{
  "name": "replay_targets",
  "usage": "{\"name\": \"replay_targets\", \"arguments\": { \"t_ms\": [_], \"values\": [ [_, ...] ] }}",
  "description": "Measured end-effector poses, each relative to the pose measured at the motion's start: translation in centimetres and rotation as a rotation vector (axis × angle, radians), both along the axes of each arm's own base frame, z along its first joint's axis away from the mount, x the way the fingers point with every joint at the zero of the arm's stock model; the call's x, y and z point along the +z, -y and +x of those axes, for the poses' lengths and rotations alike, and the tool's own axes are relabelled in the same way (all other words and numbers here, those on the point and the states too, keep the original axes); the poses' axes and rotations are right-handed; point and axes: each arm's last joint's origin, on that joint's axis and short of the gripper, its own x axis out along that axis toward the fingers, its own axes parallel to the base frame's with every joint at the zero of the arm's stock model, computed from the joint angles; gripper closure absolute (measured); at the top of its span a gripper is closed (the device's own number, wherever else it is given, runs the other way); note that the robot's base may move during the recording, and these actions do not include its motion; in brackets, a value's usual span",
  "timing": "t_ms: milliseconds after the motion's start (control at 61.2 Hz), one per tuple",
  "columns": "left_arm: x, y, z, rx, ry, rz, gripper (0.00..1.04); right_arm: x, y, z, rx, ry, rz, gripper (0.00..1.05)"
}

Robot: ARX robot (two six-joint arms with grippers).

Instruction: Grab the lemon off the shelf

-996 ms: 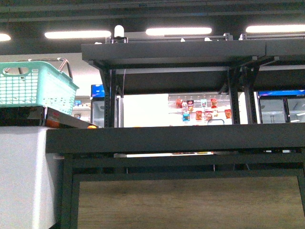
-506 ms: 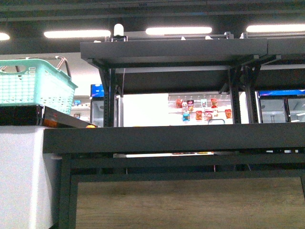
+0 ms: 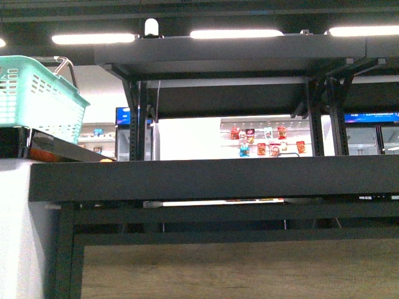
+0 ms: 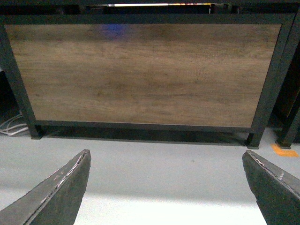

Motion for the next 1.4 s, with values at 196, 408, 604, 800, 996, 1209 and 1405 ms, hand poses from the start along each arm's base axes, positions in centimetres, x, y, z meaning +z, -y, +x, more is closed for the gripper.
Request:
{"name": "replay_targets", "arguments": {
  "t_ms": [196, 408, 604, 800, 996, 1209, 1405],
  "values": [
    [0.0, 0.0, 0.0, 0.0, 0.0, 0.0, 0.08, 0.0, 0.0, 0.0, 0.0, 0.0, 0.0, 0.07],
    [0.0, 0.0, 0.0, -0.001, 0.0, 0.0, 0.08, 0.0, 0.0, 0.0, 0.0, 0.0, 0.0, 0.07],
    [0.0, 0.0, 0.0, 0.0, 0.0, 0.0, 0.08, 0.0, 0.0, 0.0, 0.0, 0.0, 0.0, 0.07],
    [0.0, 0.0, 0.0, 0.0, 0.0, 0.0, 0.08, 0.0, 0.0, 0.0, 0.0, 0.0, 0.0, 0.07],
    [0.0, 0.0, 0.0, 0.0, 0.0, 0.0, 0.08, 0.0, 0.0, 0.0, 0.0, 0.0, 0.0, 0.07],
    [0.0, 0.0, 0.0, 0.0, 0.0, 0.0, 0.08, 0.0, 0.0, 0.0, -0.001, 0.0, 0.0, 0.07],
    [0.0, 0.0, 0.0, 0.0, 0.0, 0.0, 0.08, 0.0, 0.0, 0.0, 0.0, 0.0, 0.0, 0.07]
  ]
}}
